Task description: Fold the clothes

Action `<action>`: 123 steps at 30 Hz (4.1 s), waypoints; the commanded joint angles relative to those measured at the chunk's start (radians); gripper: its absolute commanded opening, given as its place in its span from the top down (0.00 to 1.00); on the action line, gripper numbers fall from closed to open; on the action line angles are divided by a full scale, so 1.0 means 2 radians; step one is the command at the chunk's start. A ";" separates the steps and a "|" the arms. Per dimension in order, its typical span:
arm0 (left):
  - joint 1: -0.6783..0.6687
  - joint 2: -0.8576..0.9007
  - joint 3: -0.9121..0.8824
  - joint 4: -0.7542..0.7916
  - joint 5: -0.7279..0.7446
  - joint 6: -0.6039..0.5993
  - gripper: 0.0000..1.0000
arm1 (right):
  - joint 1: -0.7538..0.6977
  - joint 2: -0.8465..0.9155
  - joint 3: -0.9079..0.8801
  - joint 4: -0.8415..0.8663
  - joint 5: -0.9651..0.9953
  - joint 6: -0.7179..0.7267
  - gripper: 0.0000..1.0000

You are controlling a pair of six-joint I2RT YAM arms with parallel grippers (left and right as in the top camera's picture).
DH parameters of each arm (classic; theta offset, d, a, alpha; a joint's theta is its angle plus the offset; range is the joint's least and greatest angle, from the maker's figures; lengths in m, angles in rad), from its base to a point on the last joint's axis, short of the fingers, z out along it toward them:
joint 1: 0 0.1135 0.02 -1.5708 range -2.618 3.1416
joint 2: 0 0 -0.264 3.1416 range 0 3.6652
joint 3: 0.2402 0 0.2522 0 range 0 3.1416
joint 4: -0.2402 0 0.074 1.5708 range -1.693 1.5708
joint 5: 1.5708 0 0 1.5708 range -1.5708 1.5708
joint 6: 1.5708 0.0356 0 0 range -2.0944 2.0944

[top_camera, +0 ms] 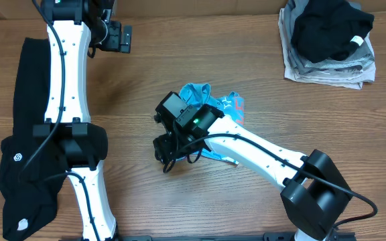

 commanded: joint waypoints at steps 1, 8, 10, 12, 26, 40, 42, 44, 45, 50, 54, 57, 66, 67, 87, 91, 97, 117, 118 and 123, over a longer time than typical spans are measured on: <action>0.003 0.002 0.009 0.003 0.002 0.010 0.00 | -0.030 -0.010 0.031 -0.018 0.030 0.002 0.35; 0.004 0.002 0.009 0.006 0.002 0.010 0.00 | -0.106 -0.008 0.049 0.015 0.123 0.002 0.37; 0.004 0.002 0.009 0.008 0.002 0.010 0.00 | -0.123 -0.003 0.049 0.031 0.140 0.001 0.38; 0.004 0.002 0.009 0.009 0.002 0.010 0.00 | -0.137 0.008 0.049 0.046 0.151 0.001 0.40; 0.005 0.002 0.009 0.012 0.001 0.010 0.00 | -0.162 0.075 0.049 0.125 0.155 -0.010 0.69; 0.006 0.002 0.009 0.023 0.000 0.010 0.00 | -0.081 0.082 0.083 0.171 0.115 0.000 0.96; 0.006 0.002 0.009 0.022 0.000 0.010 0.00 | -0.068 0.082 0.083 0.171 0.116 -0.001 0.64; 0.007 0.002 0.009 0.022 0.000 0.010 0.00 | -0.062 0.078 0.084 0.164 0.115 0.000 0.23; 0.007 0.002 0.009 0.022 0.000 0.010 0.00 | -0.062 0.073 0.090 0.150 0.115 0.004 0.10; 0.008 0.002 0.009 0.022 0.000 0.010 0.00 | -0.089 0.040 0.138 0.018 0.116 0.007 0.00; 0.008 0.002 0.009 0.023 0.000 0.010 0.00 | -0.126 0.017 0.156 -0.098 0.116 0.007 0.00; 0.008 0.002 0.009 0.026 0.003 0.010 0.00 | -0.147 0.018 0.146 -0.159 0.112 -0.002 0.06; 0.007 0.002 0.009 0.029 0.016 0.009 0.00 | -0.158 0.018 0.037 -0.123 0.072 -0.018 0.96; 0.007 0.002 0.009 0.030 0.016 0.006 0.00 | -0.158 0.018 0.024 -0.108 0.068 -0.019 0.96; 0.007 0.002 0.009 0.028 0.019 0.000 0.00 | -0.235 0.019 -0.128 -0.001 0.056 -0.011 0.96; 0.007 0.002 0.009 0.028 0.026 0.001 0.00 | -0.265 0.019 -0.128 -0.009 0.055 -0.011 0.96; 0.007 0.002 0.009 0.031 0.028 0.001 0.00 | -0.322 0.019 -0.128 -0.018 0.056 -0.012 0.96; 0.007 0.002 0.009 0.036 0.029 0.001 0.00 | -0.470 -0.037 -0.114 -0.025 0.016 -0.093 0.49; 0.007 0.002 0.009 0.036 0.029 0.000 0.00 | -0.464 -0.053 -0.111 -0.029 0.017 -0.100 0.47; 0.007 0.002 0.009 0.035 0.029 0.000 0.00 | -0.402 -0.132 -0.109 -0.037 0.028 -0.122 0.31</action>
